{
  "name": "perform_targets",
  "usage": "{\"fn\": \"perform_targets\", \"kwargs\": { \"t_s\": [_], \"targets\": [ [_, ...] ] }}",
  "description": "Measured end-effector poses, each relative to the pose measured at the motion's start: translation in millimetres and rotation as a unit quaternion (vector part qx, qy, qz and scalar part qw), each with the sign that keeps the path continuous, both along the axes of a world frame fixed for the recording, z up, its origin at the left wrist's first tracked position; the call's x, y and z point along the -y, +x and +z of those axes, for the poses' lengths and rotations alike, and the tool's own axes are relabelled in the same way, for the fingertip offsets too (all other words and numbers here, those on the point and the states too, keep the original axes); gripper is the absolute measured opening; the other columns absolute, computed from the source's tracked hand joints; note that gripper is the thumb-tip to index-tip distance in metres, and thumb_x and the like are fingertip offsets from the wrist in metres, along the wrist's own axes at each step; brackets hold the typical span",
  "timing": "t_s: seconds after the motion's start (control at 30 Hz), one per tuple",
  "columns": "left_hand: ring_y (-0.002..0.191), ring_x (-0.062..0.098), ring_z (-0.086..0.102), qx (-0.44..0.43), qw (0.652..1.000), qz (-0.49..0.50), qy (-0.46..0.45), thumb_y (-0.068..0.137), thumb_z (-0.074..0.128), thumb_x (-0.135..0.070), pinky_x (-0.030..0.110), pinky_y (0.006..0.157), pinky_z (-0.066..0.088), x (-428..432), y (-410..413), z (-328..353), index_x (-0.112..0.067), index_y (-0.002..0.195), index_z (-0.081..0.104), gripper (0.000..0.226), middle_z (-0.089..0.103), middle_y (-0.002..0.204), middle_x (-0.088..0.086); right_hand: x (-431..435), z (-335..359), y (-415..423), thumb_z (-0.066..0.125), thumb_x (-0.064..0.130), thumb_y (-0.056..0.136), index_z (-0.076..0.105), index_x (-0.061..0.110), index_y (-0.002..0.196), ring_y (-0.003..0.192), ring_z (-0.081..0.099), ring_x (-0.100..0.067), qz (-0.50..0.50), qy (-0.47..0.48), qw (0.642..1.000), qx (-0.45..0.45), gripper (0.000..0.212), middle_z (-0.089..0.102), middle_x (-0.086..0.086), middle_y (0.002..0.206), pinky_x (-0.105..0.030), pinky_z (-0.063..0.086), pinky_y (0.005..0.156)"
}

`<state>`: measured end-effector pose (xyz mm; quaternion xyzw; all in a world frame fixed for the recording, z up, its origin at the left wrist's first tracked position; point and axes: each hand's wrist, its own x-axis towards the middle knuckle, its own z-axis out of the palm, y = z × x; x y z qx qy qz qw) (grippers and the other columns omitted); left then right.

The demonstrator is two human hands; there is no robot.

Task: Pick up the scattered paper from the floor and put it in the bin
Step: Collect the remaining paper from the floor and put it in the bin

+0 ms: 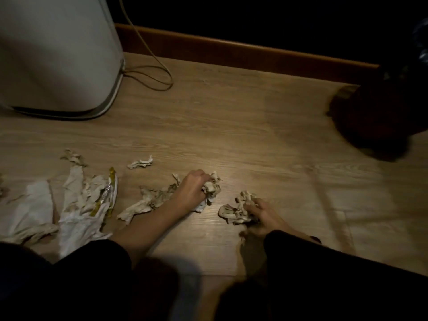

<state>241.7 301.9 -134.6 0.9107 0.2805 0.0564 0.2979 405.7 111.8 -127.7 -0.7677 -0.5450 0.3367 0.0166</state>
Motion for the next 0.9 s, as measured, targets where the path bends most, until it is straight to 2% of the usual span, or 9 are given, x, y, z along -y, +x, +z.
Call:
{"fn": "perform_targets", "kwargs": {
  "t_s": [0.07, 0.13, 0.23, 0.3, 0.33, 0.43, 0.6, 0.7, 0.9],
  "targets": [
    [0.09, 0.038, 0.057, -0.006, 1.0, -0.007, 0.004, 0.066, 0.068, 0.002, 0.038, 0.073, 0.046, 7.4, 8.4, -2.7, -0.003, 0.097, 0.064, 0.031, 0.063, 0.093, 0.02, 7.1, -13.3, -8.9, 0.075, 0.041, 0.071, 0.029, 0.019, 0.142, 0.13, 0.026, -0.036, 0.028, -0.066, 0.997, 0.039, 0.087, 0.016, -0.017, 0.15, -0.035, 0.03, 0.107],
    [0.093, 0.039, 0.056, -0.02, 1.0, -0.017, 0.005, 0.065, 0.066, 0.006, 0.041, 0.075, 0.047, 13.0, 12.2, -7.4, -0.003, 0.1, 0.063, 0.036, 0.062, 0.097, 0.02, 12.1, -28.0, -14.5, 0.071, 0.042, 0.076, 0.025, 0.02, 0.142, 0.127, 0.025, -0.036, 0.086, -0.07, 0.992, 0.065, 0.084, 0.013, -0.015, 0.152, -0.04, 0.034, 0.106],
    [0.092, 0.039, 0.056, -0.036, 0.999, -0.03, 0.011, 0.063, 0.063, 0.009, 0.041, 0.077, 0.047, 17.8, 12.6, -12.4, -0.002, 0.101, 0.063, 0.04, 0.063, 0.099, 0.021, 21.1, -43.8, -15.1, 0.075, 0.028, 0.073, 0.043, 0.02, 0.127, 0.106, 0.045, -0.04, 0.151, 0.068, 0.985, 0.055, 0.063, 0.042, -0.02, 0.138, -0.049, 0.052, 0.083],
    [0.089, 0.04, 0.057, -0.039, 0.999, -0.025, 0.008, 0.06, 0.06, 0.011, 0.04, 0.075, 0.046, 17.6, 10.7, -15.4, 0.0, 0.097, 0.064, 0.039, 0.063, 0.095, 0.024, 27.9, -54.4, -11.0, 0.075, 0.015, 0.07, 0.049, 0.021, 0.107, 0.087, 0.05, -0.031, 0.16, 0.166, 0.972, 0.038, 0.045, 0.053, -0.017, 0.119, -0.037, 0.057, 0.062],
    [0.088, 0.041, 0.057, -0.042, 0.999, -0.022, 0.007, 0.059, 0.059, 0.012, 0.039, 0.074, 0.045, 17.0, 9.5, -16.1, 0.001, 0.096, 0.064, 0.039, 0.063, 0.093, 0.025, 29.0, -56.2, -10.0, 0.071, 0.01, 0.071, 0.051, 0.02, 0.101, 0.084, 0.045, -0.026, 0.17, 0.194, 0.965, 0.038, 0.038, 0.05, -0.013, 0.114, -0.031, 0.055, 0.059],
    [0.084, 0.041, 0.058, -0.056, 0.998, -0.017, 0.008, 0.059, 0.06, 0.011, 0.039, 0.071, 0.046, 13.6, 5.8, -18.1, 0.002, 0.093, 0.065, 0.035, 0.063, 0.09, 0.025, 24.7, -51.5, -13.3, 0.079, 0.007, 0.057, 0.054, 0.019, 0.093, 0.082, 0.04, -0.022, 0.165, 0.189, 0.968, 0.022, 0.045, 0.053, -0.01, 0.102, -0.027, 0.052, 0.061],
    [0.081, 0.04, 0.058, -0.068, 0.998, 0.004, 0.001, 0.062, 0.064, 0.006, 0.035, 0.066, 0.043, 4.3, 12.6, -12.8, -0.001, 0.085, 0.064, 0.024, 0.062, 0.084, 0.023, 2.7, -27.6, 6.6, 0.052, 0.003, 0.073, 0.06, 0.016, 0.094, 0.086, 0.048, -0.027, 0.037, 0.18, 0.983, 0.031, 0.026, 0.056, -0.009, 0.097, -0.031, 0.039, 0.072],
    [0.085, 0.036, 0.058, -0.05, 0.998, 0.023, -0.004, 0.07, 0.066, -0.001, 0.029, 0.068, 0.039, -3.6, 29.2, 0.9, -0.003, 0.087, 0.065, 0.017, 0.064, 0.088, 0.022, -9.2, -4.2, 36.9, 0.055, 0.005, 0.069, 0.063, 0.012, 0.08, 0.079, 0.054, -0.03, -0.073, 0.203, 0.976, 0.011, 0.015, 0.058, -0.011, 0.085, -0.029, 0.035, 0.067],
    [0.085, 0.034, 0.064, 0.009, 1.0, 0.003, -0.012, 0.07, 0.062, -0.002, 0.027, 0.064, 0.036, -16.8, 107.9, 60.9, -0.002, 0.081, 0.066, 0.011, 0.069, 0.087, 0.025, -25.3, 44.5, 119.7, 0.065, -0.008, 0.065, 0.069, 0.002, 0.08, 0.073, 0.061, -0.032, -0.173, 0.22, 0.957, 0.075, 0.019, 0.065, -0.019, 0.078, -0.023, 0.025, 0.059]
  ]
}}
